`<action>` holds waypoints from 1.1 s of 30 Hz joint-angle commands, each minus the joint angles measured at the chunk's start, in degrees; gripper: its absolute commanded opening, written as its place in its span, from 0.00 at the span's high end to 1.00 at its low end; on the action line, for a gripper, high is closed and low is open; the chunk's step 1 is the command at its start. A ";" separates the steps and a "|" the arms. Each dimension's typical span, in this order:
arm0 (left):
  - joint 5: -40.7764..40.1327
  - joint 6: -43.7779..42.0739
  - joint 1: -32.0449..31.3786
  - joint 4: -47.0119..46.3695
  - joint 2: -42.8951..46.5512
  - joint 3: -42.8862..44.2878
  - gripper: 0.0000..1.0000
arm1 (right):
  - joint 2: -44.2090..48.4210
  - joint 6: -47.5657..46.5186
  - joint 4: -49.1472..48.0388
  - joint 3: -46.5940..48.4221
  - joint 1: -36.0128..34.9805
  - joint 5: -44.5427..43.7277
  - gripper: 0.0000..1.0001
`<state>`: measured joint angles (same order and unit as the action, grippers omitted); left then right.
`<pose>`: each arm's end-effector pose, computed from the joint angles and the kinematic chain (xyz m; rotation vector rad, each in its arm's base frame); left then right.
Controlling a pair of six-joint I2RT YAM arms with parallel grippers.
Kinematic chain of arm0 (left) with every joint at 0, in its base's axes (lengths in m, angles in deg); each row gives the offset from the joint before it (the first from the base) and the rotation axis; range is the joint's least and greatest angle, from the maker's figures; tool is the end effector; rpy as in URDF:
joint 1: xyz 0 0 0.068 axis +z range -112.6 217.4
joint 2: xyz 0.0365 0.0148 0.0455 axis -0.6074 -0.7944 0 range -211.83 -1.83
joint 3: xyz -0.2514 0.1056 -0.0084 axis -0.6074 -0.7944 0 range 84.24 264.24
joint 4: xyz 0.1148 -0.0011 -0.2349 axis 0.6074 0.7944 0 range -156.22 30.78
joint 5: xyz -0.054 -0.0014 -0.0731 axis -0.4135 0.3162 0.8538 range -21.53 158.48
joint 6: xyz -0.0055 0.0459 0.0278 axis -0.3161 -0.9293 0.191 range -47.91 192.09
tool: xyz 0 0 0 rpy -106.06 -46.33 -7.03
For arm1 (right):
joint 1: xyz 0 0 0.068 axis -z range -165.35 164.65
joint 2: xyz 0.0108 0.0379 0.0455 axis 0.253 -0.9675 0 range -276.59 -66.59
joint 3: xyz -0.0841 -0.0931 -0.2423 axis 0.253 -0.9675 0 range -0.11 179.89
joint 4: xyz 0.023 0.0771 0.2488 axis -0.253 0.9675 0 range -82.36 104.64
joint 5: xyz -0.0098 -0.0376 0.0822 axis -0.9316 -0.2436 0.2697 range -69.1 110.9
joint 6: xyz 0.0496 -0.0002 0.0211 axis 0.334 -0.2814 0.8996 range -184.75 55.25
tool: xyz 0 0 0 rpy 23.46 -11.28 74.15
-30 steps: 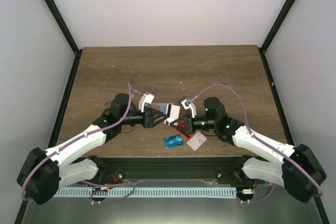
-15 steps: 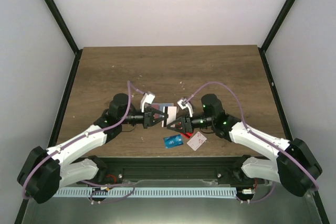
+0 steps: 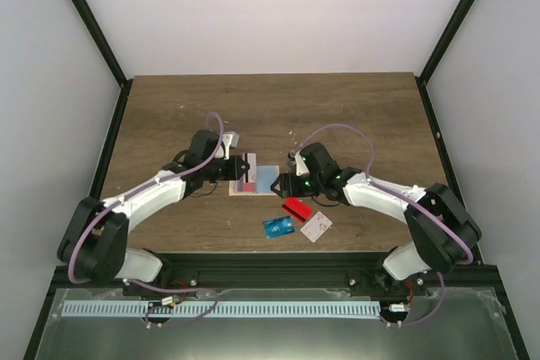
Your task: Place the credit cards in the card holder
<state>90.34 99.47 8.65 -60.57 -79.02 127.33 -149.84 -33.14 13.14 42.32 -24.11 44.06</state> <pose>0.2394 -0.1464 0.2149 0.2437 2.3724 -0.9287 0.2154 0.1909 0.1838 -0.3689 2.5367 1.0181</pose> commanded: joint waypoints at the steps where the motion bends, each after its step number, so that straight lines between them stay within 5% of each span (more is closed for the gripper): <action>1: -1.27 -1.92 1.62 3.38 -4.73 2.42 0.96 | -1.58 -0.58 6.06 5.69 0.35 -12.90 0.31; 10: 0.76 -4.12 2.86 4.02 -11.68 5.71 0.96 | -10.46 -3.33 7.32 11.02 0.34 -18.54 0.30; 26: 3.82 -4.20 4.36 0.24 -19.46 8.54 0.96 | -20.26 -5.45 7.36 16.83 0.33 -21.33 0.90; 33: 4.27 -3.27 4.33 -0.60 -21.45 8.76 0.96 | -20.29 -5.22 6.89 15.35 0.36 -19.96 0.99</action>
<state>93.45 95.91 12.95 -59.59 -99.19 135.11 -169.84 -38.19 20.16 57.60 -24.04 23.84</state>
